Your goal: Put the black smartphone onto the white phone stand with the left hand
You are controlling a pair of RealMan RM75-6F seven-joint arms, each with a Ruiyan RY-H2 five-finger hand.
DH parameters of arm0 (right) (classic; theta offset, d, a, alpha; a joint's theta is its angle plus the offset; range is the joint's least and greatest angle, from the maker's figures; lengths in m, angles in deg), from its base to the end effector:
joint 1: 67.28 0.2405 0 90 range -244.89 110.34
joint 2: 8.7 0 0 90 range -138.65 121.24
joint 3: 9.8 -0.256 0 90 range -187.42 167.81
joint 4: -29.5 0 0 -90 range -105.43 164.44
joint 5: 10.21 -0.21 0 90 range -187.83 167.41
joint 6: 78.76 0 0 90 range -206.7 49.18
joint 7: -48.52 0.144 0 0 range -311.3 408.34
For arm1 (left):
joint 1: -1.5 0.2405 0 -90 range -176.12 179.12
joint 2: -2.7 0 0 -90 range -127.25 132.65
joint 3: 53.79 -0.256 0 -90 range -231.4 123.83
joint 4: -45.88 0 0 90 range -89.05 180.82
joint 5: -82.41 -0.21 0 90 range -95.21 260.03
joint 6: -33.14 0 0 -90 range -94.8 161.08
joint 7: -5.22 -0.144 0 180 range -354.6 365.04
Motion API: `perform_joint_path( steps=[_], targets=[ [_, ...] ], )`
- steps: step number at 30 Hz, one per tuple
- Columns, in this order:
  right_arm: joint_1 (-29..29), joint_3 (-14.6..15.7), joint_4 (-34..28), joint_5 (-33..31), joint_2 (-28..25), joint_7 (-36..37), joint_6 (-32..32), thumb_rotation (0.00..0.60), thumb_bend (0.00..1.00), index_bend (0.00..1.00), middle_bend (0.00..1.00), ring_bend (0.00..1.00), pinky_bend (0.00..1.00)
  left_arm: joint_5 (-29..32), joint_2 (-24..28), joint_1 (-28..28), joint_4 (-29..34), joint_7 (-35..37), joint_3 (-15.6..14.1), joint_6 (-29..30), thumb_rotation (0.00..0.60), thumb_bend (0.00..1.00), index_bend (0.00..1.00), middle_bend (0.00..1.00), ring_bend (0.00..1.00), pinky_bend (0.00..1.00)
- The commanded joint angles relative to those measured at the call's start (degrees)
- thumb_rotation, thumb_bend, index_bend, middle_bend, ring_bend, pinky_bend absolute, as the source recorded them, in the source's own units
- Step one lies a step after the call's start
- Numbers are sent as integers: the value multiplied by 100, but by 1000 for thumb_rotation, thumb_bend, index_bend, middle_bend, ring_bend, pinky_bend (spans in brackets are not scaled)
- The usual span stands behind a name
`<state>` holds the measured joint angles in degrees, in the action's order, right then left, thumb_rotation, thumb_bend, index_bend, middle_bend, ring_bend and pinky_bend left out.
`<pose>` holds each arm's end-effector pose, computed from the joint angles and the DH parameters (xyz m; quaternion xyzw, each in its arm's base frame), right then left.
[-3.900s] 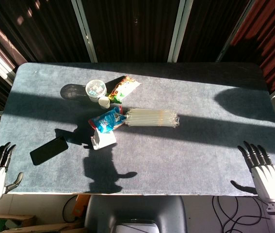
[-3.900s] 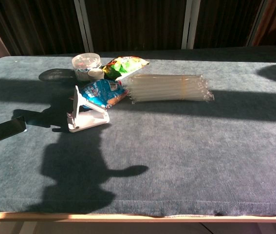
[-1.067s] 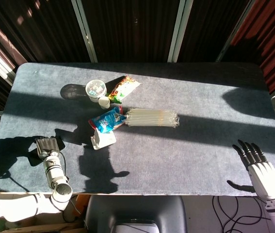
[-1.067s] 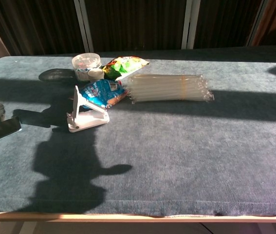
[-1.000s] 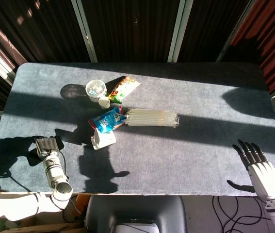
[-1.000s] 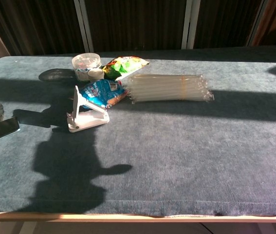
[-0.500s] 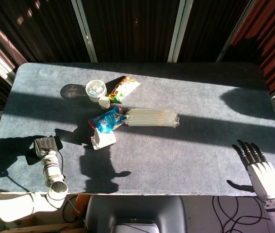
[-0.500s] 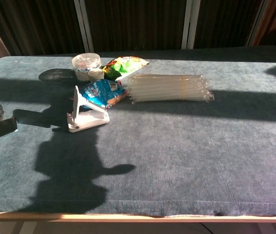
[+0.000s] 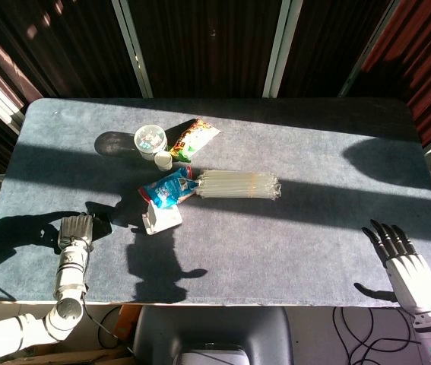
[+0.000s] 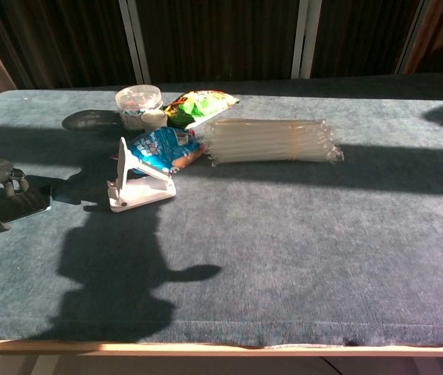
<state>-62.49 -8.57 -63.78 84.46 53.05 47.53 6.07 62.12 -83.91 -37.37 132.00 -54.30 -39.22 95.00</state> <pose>-0.2979 -0.1636 0.1519 0.6597 -0.3636 0.3784 0.5380 -0.2482 0.3418 0.0147 -0.6592 -0.4494 -0.0812 0.5974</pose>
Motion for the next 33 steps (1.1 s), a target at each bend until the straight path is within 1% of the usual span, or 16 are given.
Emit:
perform_joint_path(
  steps=[1, 5, 9, 14, 18, 24, 29, 31, 33],
  targets=[
    [1, 7, -1, 11, 7, -22, -6, 600, 215, 0, 0, 0, 0, -1233, 484, 456, 557, 1068, -182, 85, 600, 529, 830, 1000, 758, 389],
    [3, 12, -7, 8, 21, -64, -23, 600, 215, 0, 0, 0, 0, -2101, 807, 755, 824, 1920, -324, 138, 600, 529, 831, 1000, 758, 388],
    [-7, 17, -14, 12, 29, -88, -12, 600, 215, 0, 0, 0, 0, -2885, 1077, 1022, 1033, 2682, -422, 320, 600, 529, 832, 1000, 758, 385],
    [-16, 24, -15, 22, 42, -120, -3, 600, 215, 0, 0, 0, 0, -3699, 1342, 1331, 1160, 3806, -442, 523, 600, 529, 832, 1000, 758, 381],
    [-16, 29, -20, 23, 54, -149, -12, 600, 215, 0, 0, 0, 0, -4203, 1450, 1502, 1153, 4743, -397, 617, 600, 529, 832, 1000, 758, 379],
    [-6, 28, -27, 9, 76, -208, -47, 600, 215, 0, 0, 0, 0, -4847, 1388, 1727, 1291, 6465, -177, 912, 600, 528, 832, 1000, 758, 375],
    [13, 28, -36, -4, 92, -254, -93, 600, 215, 0, 0, 0, 0, -5172, 1336, 1719, 1570, 7866, 19, 816, 600, 526, 833, 1000, 758, 374],
    [20, 28, -40, -9, 95, -266, -109, 600, 215, 0, 0, 0, 0, -5290, 1171, 1657, 1524, 8074, 106, 893, 600, 527, 834, 1000, 758, 372],
    [23, 27, -43, -12, 97, -273, -114, 600, 215, 0, 0, 0, 0, -5322, 940, 1589, 1437, 8013, 177, 1019, 600, 526, 835, 1000, 758, 368]
  ],
)
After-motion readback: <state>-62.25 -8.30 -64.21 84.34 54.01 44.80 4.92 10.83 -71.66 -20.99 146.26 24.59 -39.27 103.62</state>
